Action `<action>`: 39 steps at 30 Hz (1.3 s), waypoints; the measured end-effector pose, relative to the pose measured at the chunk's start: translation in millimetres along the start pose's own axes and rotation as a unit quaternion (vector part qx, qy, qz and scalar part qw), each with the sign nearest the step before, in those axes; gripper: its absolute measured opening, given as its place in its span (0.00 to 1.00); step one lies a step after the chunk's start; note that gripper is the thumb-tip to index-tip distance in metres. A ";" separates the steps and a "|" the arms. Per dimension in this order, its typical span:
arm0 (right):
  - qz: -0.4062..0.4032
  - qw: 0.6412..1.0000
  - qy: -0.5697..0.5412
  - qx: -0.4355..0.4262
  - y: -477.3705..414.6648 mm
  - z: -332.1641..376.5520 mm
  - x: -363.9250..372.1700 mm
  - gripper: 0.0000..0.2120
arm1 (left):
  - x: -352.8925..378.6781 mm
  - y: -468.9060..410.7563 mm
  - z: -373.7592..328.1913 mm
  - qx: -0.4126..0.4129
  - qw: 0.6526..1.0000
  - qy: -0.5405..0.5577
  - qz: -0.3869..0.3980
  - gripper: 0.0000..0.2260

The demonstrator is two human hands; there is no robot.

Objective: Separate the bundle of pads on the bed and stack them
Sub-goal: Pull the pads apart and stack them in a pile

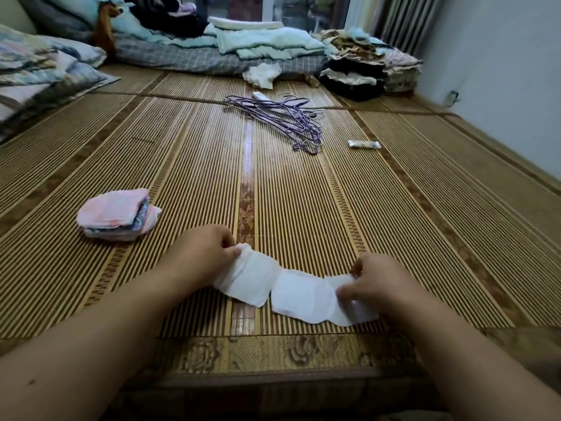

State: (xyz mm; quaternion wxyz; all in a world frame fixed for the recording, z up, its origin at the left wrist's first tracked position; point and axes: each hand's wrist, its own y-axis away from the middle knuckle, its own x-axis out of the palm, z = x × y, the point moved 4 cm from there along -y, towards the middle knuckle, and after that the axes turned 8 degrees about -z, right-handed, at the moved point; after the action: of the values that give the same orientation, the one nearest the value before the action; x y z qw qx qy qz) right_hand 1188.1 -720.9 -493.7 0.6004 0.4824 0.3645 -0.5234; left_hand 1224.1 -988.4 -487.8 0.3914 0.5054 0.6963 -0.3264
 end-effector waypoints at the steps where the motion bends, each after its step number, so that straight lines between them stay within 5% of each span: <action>1: -0.014 1.000 0.000 0.000 -0.8 0.8 0.0 0.15 | -4.1 -0.6 3.6 -0.007 1.000 0.006 -0.008 0.06; 5: -0.015 1.000 -0.022 0.007 -2.4 -3.5 -0.9 0.04 | -11.4 1.9 20.1 -0.056 0.996 0.063 -0.001 0.07; 11: 0.038 0.980 -0.191 0.028 -1.2 -7.1 -9.1 0.07 | -13.4 8.6 34.1 -0.121 0.985 0.122 0.017 0.07; 15: 0.138 0.834 -0.532 0.044 9.3 4.6 -20.9 0.04 | -8.7 9.1 31.6 -0.203 0.937 0.278 0.059 0.06; 17: 0.177 0.759 -0.626 0.029 15.9 12.9 -30.4 0.07 | -1.3 11.3 25.2 -0.242 0.894 0.367 0.084 0.06; 19: 0.197 0.722 -0.663 0.011 19.9 20.7 -38.1 0.09 | 6.0 11.8 17.6 -0.264 0.860 0.430 0.077 0.08; 23: 0.206 0.693 -0.691 -0.005 20.1 31.7 -43.5 0.08 | 9.9 9.7 5.5 -0.271 0.835 0.478 0.005 0.09; 26: 0.198 0.683 -0.703 -0.007 16.6 33.4 -45.2 0.07 | 11.8 8.2 -2.7 -0.238 0.825 0.508 0.067 0.13; 31: 0.175 0.656 -0.734 0.022 6.5 17.7 -49.8 0.21 | 6.6 2.9 3.5 -0.192 0.874 0.431 0.115 0.14; 34: 0.162 0.629 -0.760 0.021 7.3 12.4 -57.7 0.13 | 2.3 3.8 17.7 -0.225 0.882 0.408 0.077 0.13; 39: 0.143 0.653 -0.742 0.037 5.0 8.0 -59.2 0.17 | -4.5 4.8 32.0 -0.256 0.852 0.448 0.087 0.04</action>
State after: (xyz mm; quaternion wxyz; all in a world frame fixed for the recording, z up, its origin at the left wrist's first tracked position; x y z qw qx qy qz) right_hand 1181.4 -712.3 -434.8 0.7201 0.0011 -0.2959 -0.6276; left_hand 1236.5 -1016.2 -499.5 0.1792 0.5373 0.8084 0.1602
